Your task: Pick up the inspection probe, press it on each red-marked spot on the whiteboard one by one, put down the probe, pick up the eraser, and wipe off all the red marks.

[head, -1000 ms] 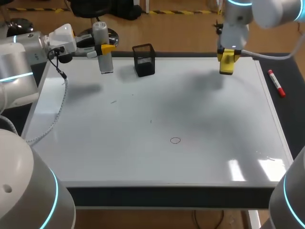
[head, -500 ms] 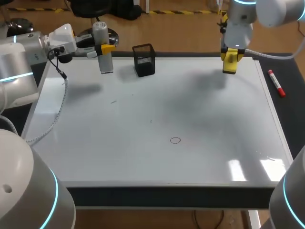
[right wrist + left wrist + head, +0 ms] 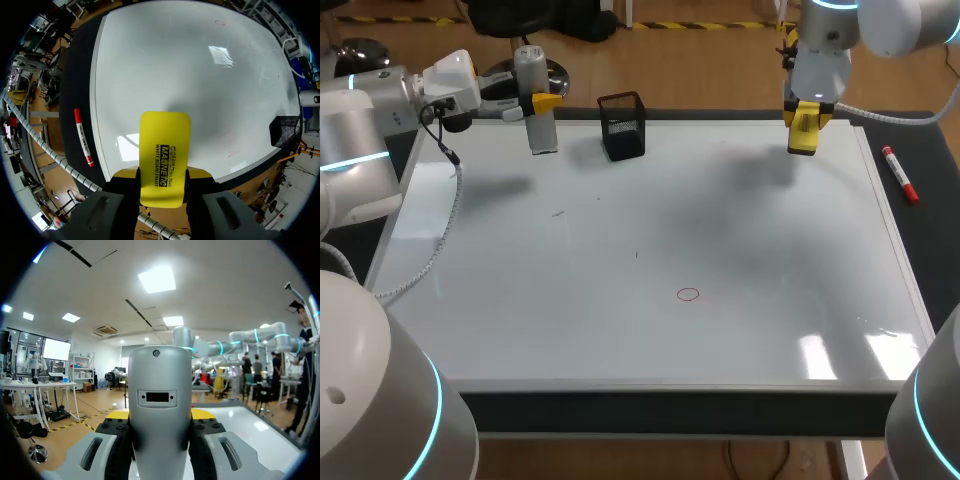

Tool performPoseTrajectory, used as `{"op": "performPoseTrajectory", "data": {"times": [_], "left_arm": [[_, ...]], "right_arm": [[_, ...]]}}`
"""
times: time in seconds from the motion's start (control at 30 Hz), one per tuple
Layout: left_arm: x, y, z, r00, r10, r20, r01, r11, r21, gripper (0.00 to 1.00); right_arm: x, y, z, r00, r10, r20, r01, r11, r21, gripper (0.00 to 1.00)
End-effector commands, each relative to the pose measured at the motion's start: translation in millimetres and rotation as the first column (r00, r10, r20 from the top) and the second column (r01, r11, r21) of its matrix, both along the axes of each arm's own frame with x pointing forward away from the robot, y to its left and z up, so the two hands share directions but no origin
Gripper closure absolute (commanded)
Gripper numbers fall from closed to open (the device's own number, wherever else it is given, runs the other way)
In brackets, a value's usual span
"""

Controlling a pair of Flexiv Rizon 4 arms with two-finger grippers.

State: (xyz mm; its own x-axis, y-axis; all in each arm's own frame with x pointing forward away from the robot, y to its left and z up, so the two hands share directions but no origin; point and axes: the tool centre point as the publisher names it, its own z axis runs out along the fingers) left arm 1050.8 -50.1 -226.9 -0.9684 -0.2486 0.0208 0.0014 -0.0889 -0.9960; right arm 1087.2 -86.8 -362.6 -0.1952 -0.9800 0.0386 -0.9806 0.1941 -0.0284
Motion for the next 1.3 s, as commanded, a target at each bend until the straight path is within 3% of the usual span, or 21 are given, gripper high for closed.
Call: {"op": "performPoseTrajectory", "data": {"times": [0.03,0.77,1.03,1.3], "left_arm": [[0.2,0,0.1,1.0,0.0,0.002,0.0,1.0,-0.002,1.0],[0.2,0,0.1,1.0,0.0,0.002,0.0,1.0,-0.002,1.0],[-28.0,-22,5.9,0.999,-0.046,0.017,0.045,0.999,0.025,1.0],[-66.5,-68,20.6,0.985,-0.154,0.078,0.156,0.988,-0.008,1.0]], "right_arm": [[0.2,-1,1,1.0,0.003,0.0,-0.003,1.0,-0.003,1.0],[0.2,-1,1,1.0,0.003,0.0,-0.003,1.0,-0.003,1.0],[0.2,-1,1,1.0,0.003,0.0,-0.003,1.0,-0.003,1.0],[0.2,-1,1,1.0,0.003,0.0,-0.003,1.0,-0.003,1.0]]}}
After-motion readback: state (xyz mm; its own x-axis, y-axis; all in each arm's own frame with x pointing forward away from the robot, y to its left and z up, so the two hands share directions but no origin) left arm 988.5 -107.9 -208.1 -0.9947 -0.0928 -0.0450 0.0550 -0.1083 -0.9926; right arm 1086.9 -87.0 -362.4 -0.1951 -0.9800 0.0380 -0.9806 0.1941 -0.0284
